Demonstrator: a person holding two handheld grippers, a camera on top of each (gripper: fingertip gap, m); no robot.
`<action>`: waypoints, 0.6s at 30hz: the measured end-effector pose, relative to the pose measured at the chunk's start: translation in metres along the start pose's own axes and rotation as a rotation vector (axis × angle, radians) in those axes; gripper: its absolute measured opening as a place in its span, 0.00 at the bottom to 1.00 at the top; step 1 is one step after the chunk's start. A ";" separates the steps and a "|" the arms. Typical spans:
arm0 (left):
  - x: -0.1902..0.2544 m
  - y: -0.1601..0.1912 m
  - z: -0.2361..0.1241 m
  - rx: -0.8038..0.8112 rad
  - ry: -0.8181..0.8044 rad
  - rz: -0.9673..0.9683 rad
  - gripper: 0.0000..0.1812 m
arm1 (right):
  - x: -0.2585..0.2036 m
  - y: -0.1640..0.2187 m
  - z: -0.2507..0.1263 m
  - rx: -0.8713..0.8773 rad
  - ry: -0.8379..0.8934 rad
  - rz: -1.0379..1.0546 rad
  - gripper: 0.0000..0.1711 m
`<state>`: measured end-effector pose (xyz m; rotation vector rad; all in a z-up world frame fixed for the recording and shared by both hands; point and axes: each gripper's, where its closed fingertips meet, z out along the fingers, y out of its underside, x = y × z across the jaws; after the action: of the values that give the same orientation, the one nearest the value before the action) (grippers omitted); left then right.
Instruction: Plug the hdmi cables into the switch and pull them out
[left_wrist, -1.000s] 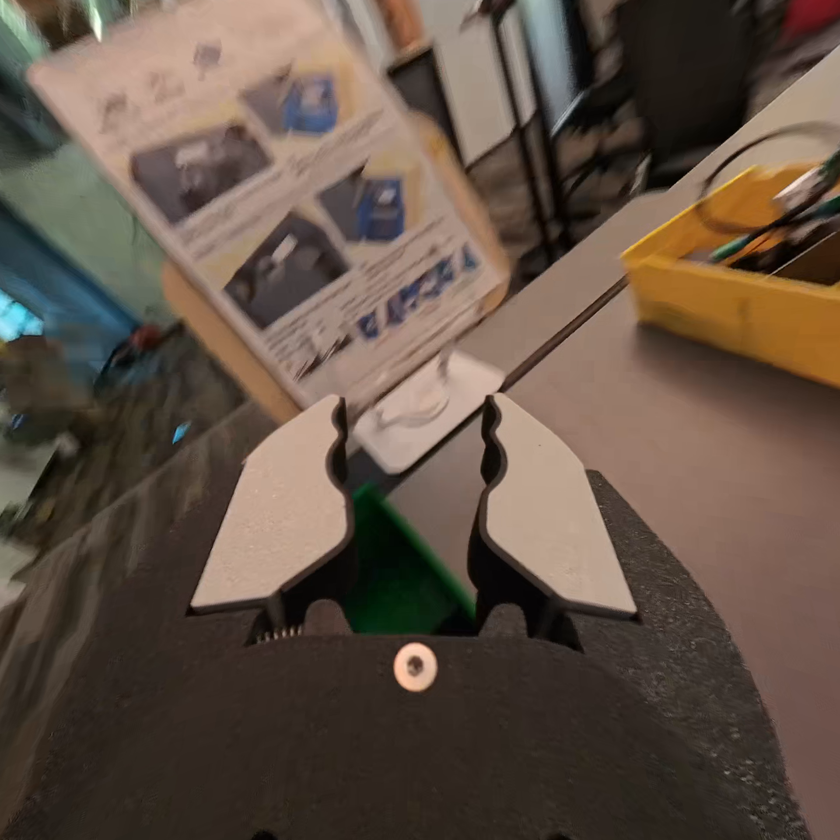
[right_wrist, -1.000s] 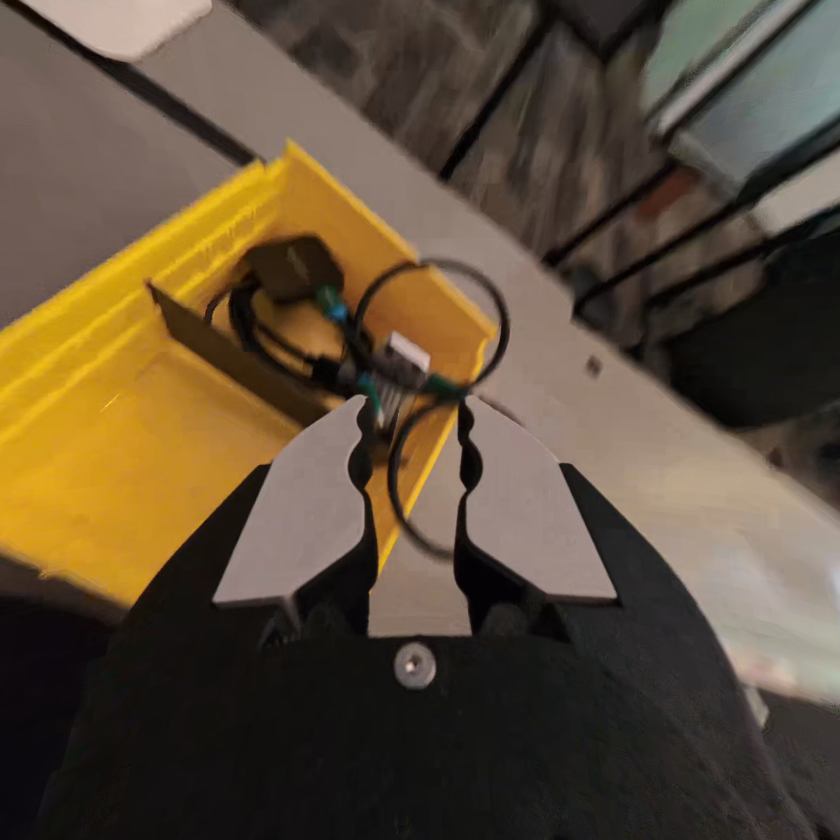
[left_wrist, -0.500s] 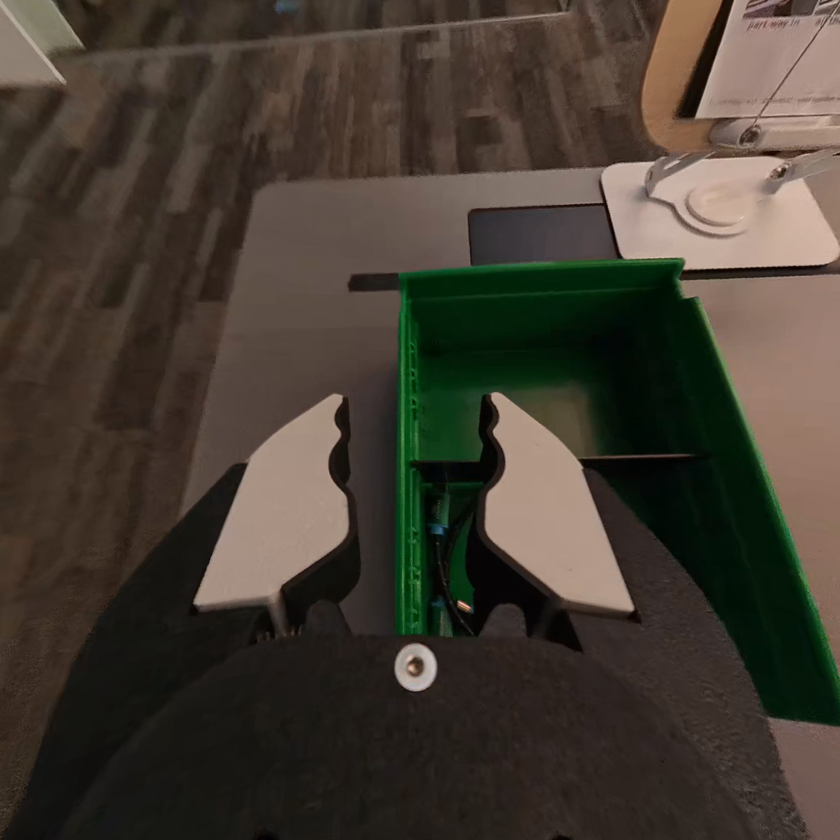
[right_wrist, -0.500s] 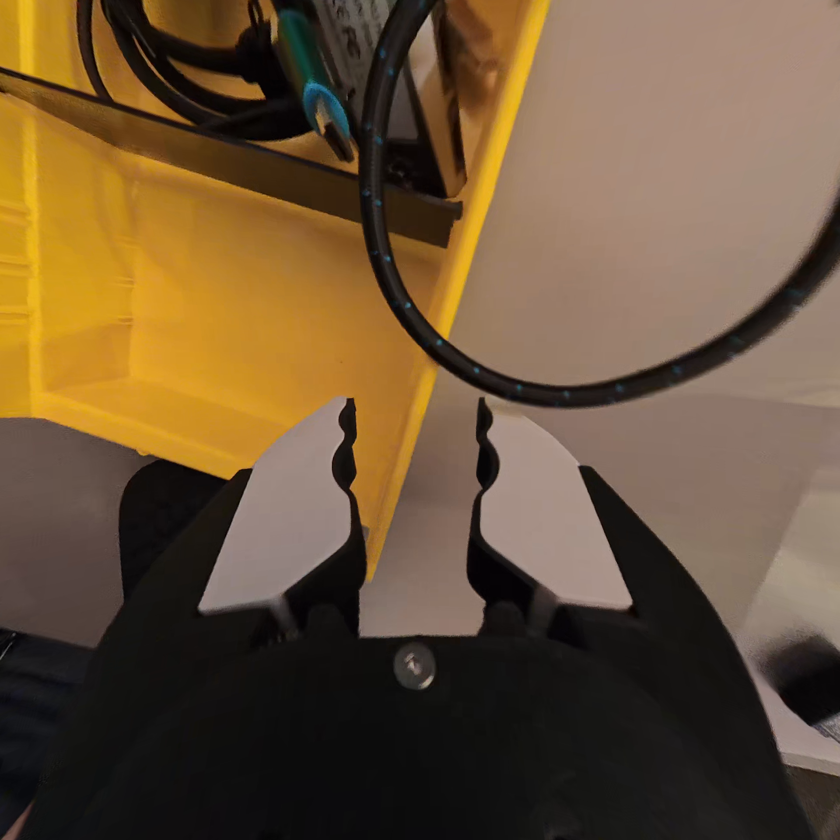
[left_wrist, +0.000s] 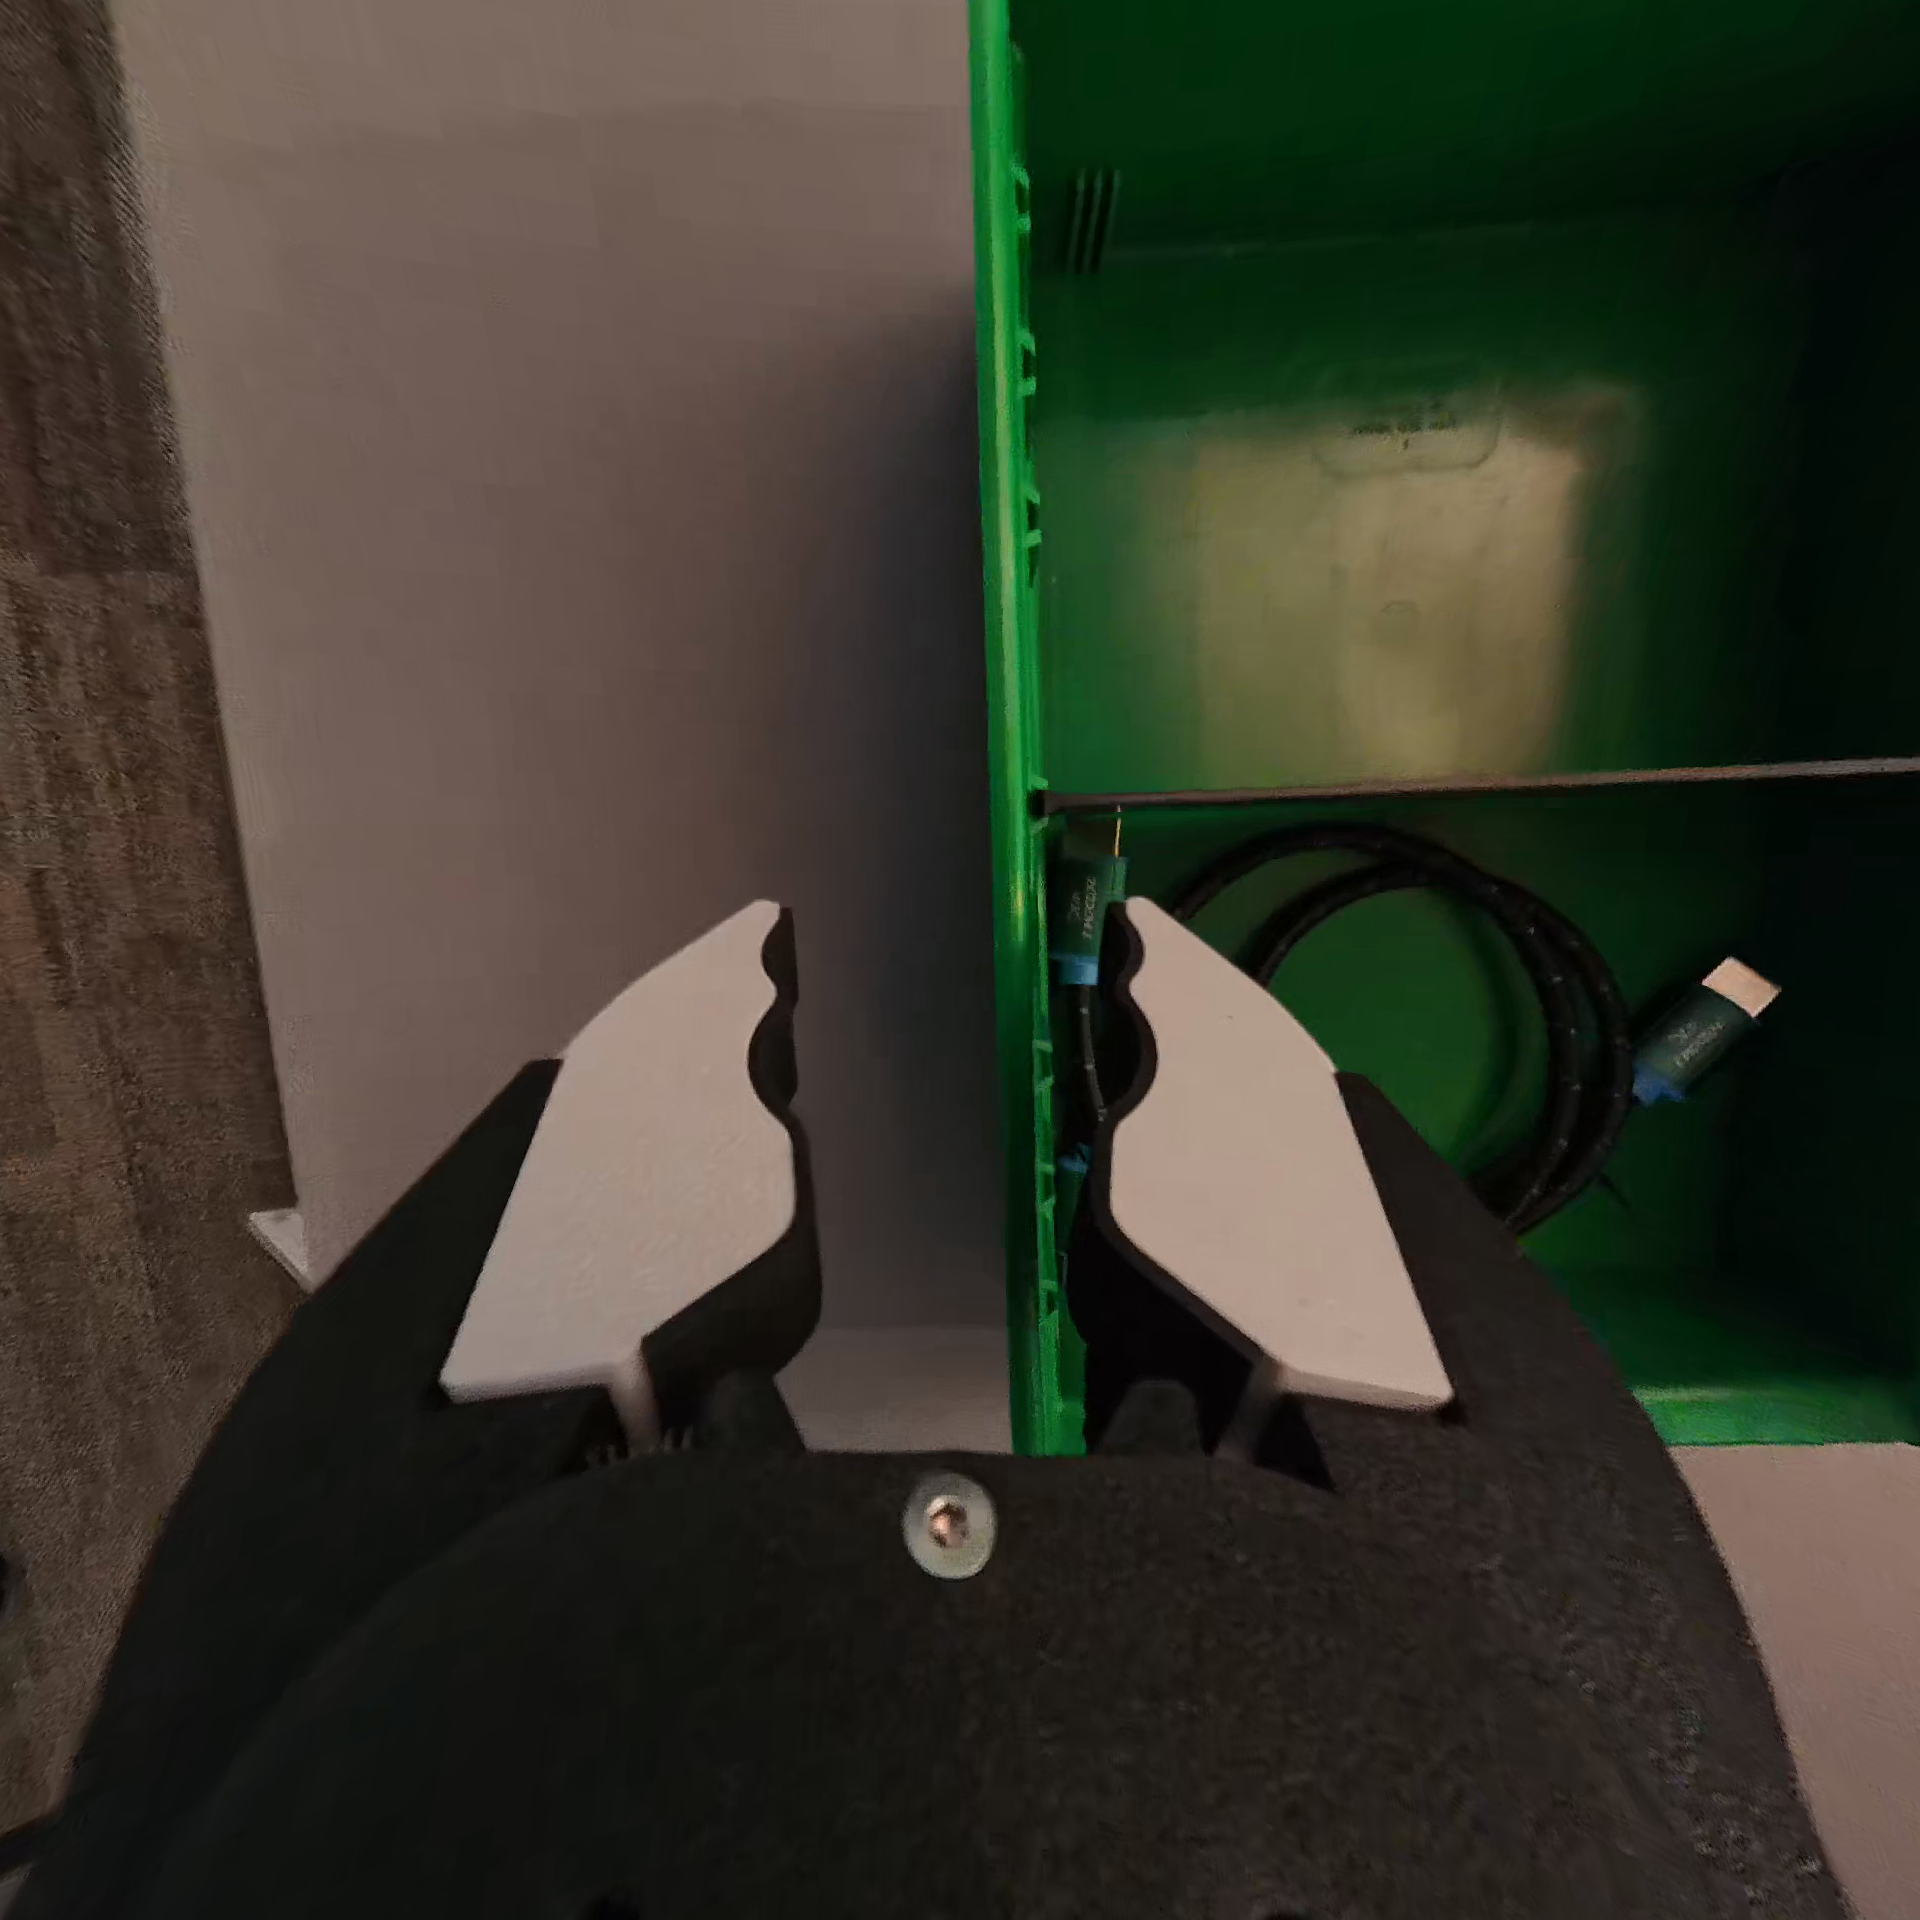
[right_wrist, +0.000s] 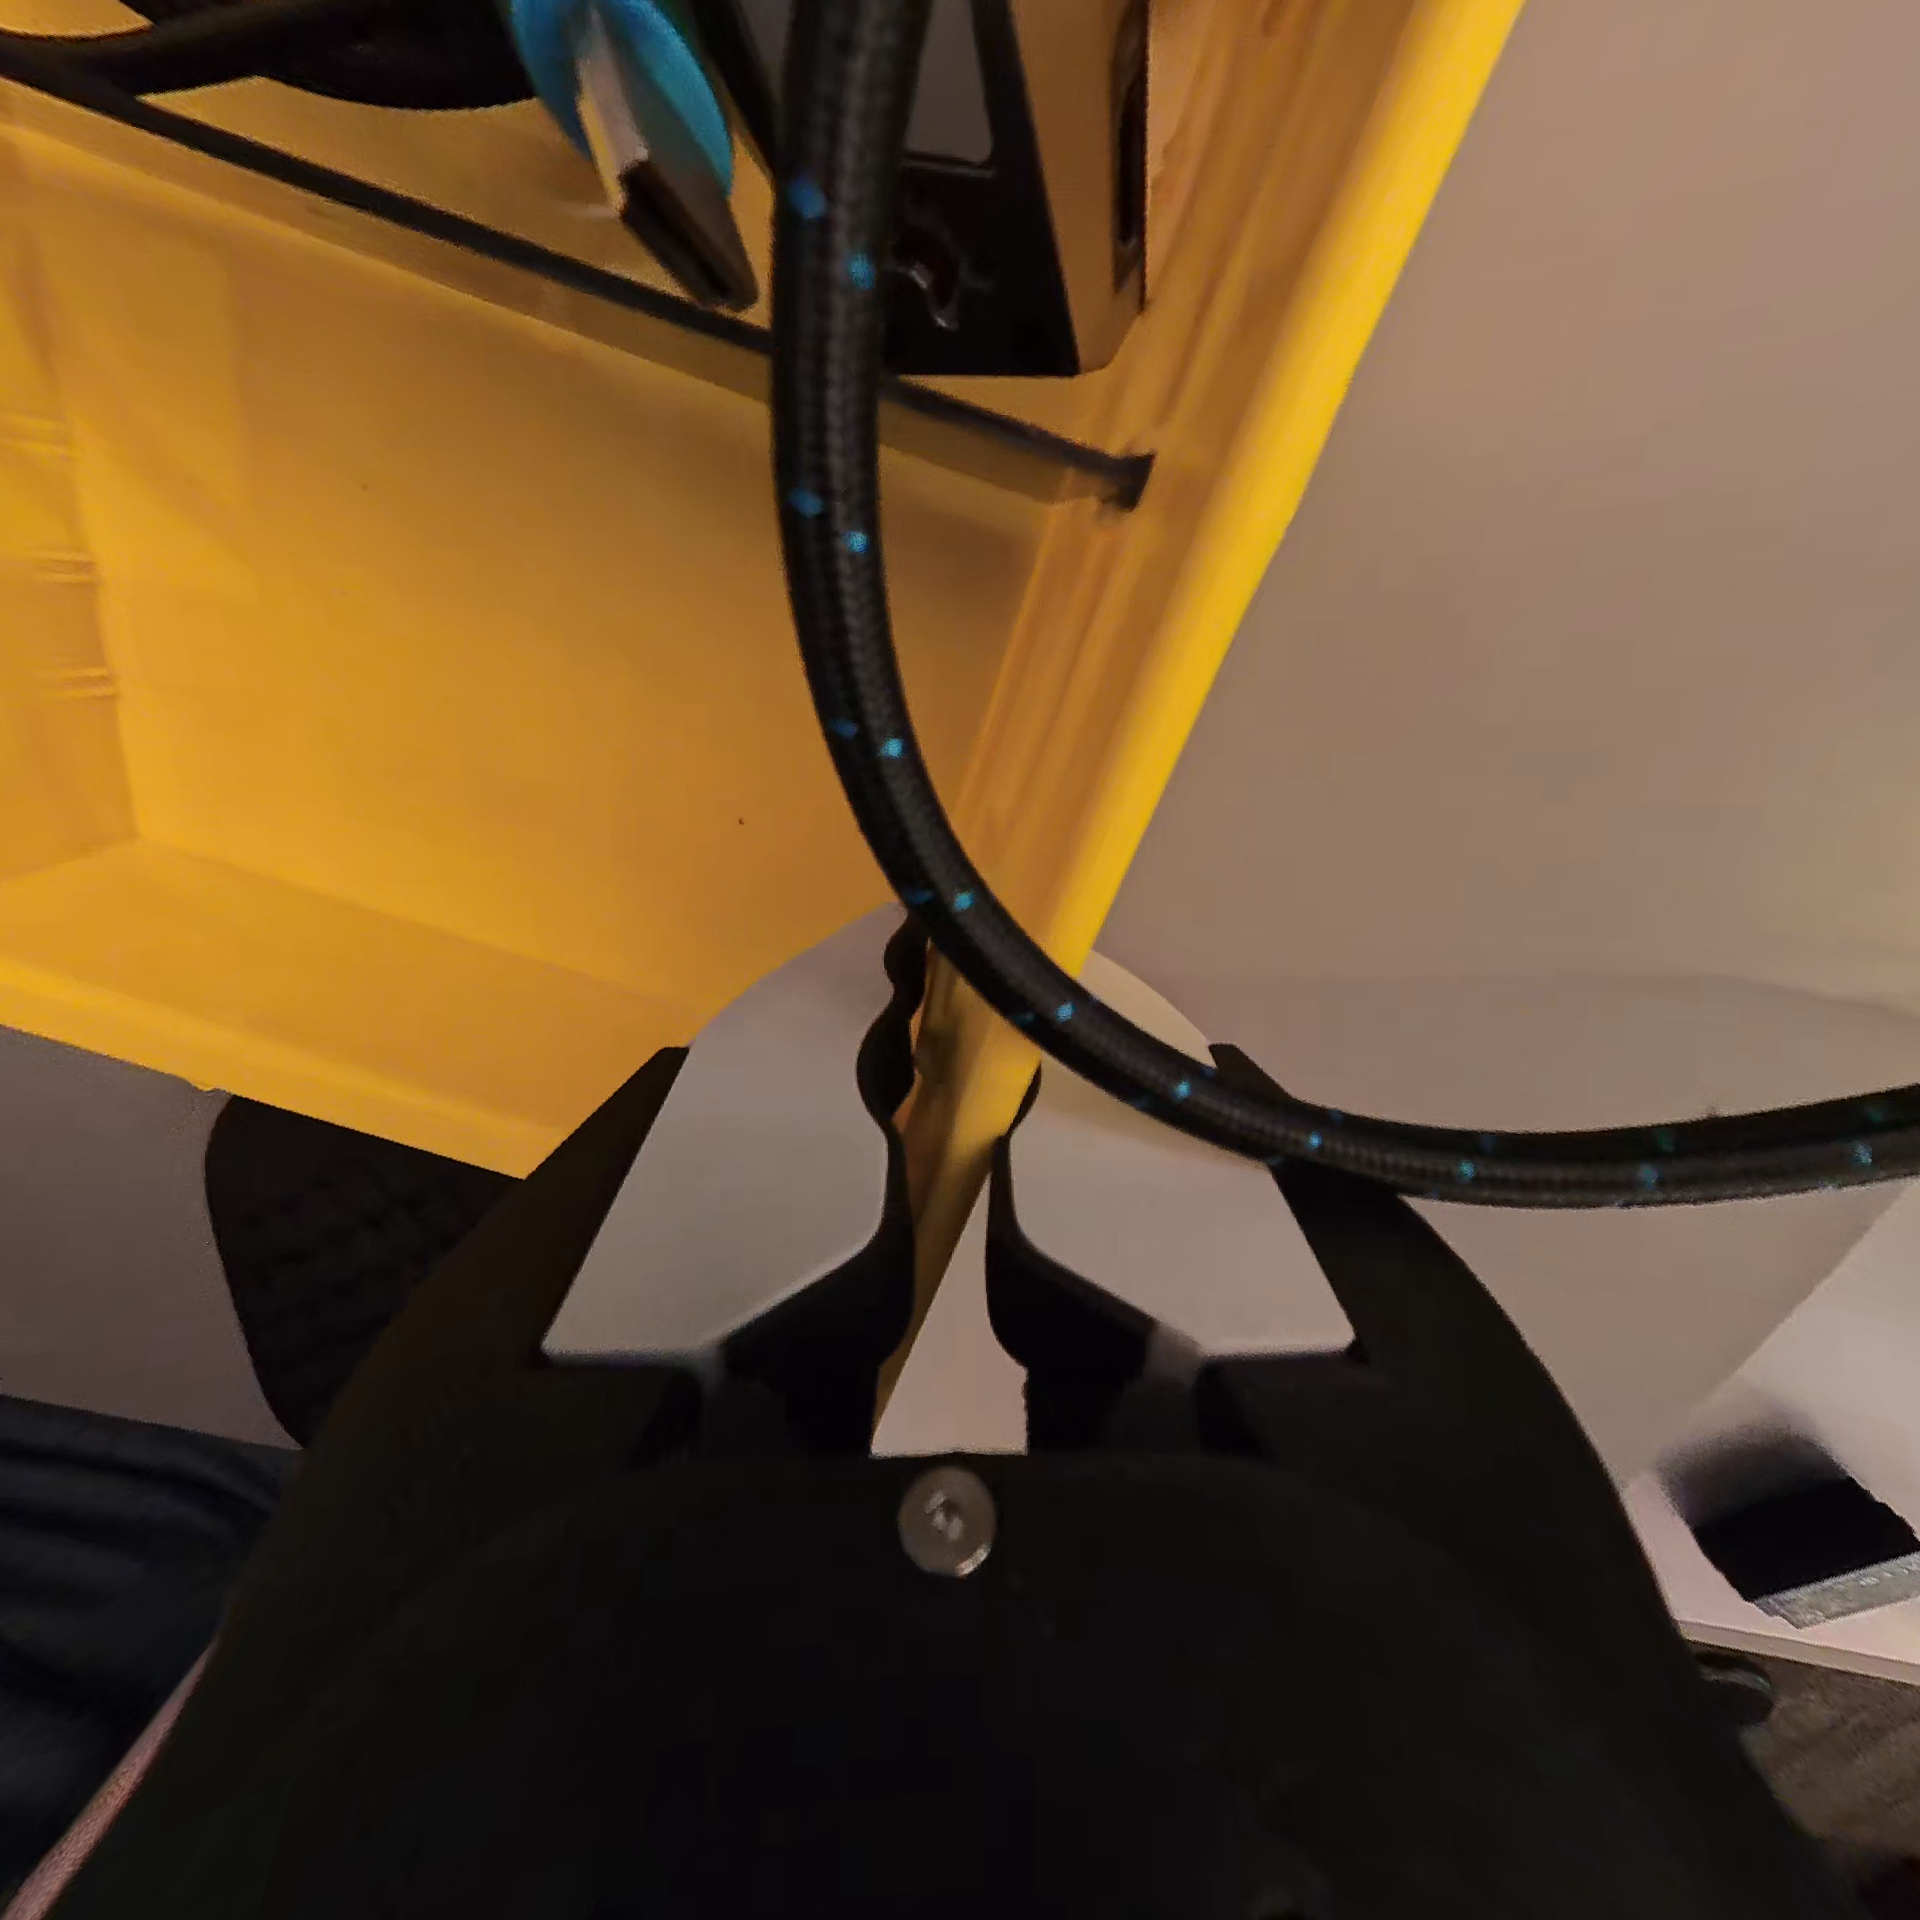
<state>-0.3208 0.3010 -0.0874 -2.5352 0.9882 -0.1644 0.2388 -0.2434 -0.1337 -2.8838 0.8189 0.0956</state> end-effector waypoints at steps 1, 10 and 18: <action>0.001 0.004 0.004 -0.027 0.001 0.010 0.30 | -0.003 -0.001 0.001 -0.005 -0.001 -0.002 0.05; 0.025 0.009 0.026 -0.159 -0.026 0.218 0.17 | -0.052 -0.024 0.008 -0.068 0.001 -0.101 0.05; 0.078 0.009 0.026 -0.250 -0.072 0.370 0.14 | -0.109 -0.032 0.015 -0.132 -0.005 -0.212 0.05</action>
<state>-0.2621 0.2514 -0.1180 -2.4933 1.5052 0.1666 0.1629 -0.1574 -0.1336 -3.0723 0.5188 0.1386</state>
